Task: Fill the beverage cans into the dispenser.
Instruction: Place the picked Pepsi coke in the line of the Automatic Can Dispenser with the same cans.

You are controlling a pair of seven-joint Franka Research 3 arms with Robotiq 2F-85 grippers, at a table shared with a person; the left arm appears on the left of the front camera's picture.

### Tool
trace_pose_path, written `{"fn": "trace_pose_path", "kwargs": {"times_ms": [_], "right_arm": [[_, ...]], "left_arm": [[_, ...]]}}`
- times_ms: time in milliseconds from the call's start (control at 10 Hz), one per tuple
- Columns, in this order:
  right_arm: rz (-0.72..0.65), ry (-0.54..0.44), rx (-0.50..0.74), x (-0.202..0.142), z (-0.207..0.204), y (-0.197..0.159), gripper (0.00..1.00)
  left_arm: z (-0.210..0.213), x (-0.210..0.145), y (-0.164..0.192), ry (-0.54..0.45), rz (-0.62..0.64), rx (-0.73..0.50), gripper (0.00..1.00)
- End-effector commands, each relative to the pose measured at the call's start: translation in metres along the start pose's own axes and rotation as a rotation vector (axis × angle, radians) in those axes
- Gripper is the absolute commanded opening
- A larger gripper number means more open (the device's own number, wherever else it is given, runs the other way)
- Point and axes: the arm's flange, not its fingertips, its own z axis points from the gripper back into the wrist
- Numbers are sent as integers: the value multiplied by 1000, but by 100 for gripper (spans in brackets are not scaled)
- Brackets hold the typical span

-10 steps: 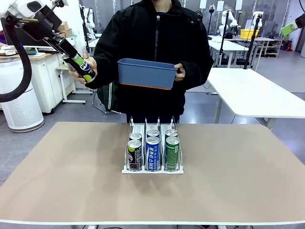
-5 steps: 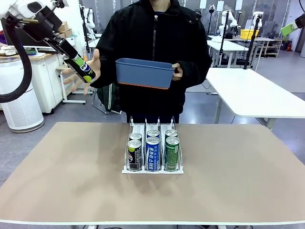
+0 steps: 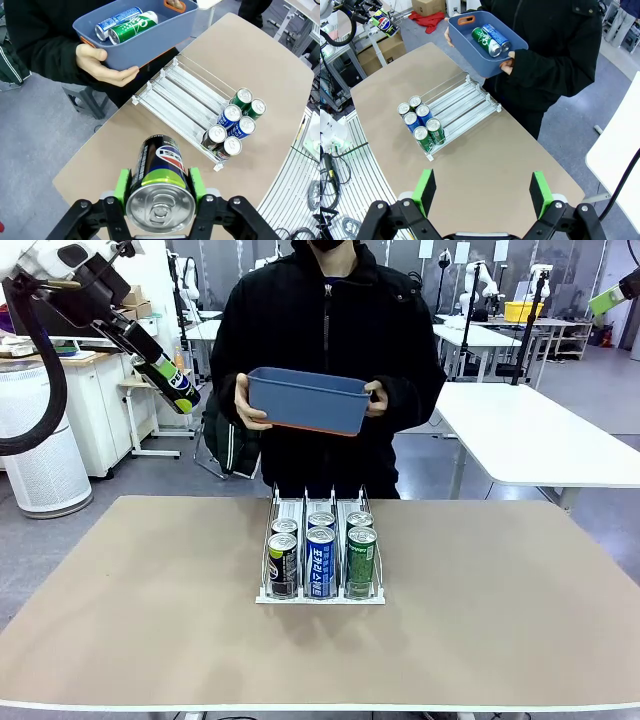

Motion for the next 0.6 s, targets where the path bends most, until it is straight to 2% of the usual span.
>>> {"fn": "trace_pose_path", "kwargs": {"times_ms": [0,500], "right_arm": [[-6,-1,9,1,-1,1,100],[-6,-1,9,1,-1,1,100]], "left_arm": [[2,-1,1,-9,3,-4,37],[2,-1,1,-9,3,-4,37]]}}
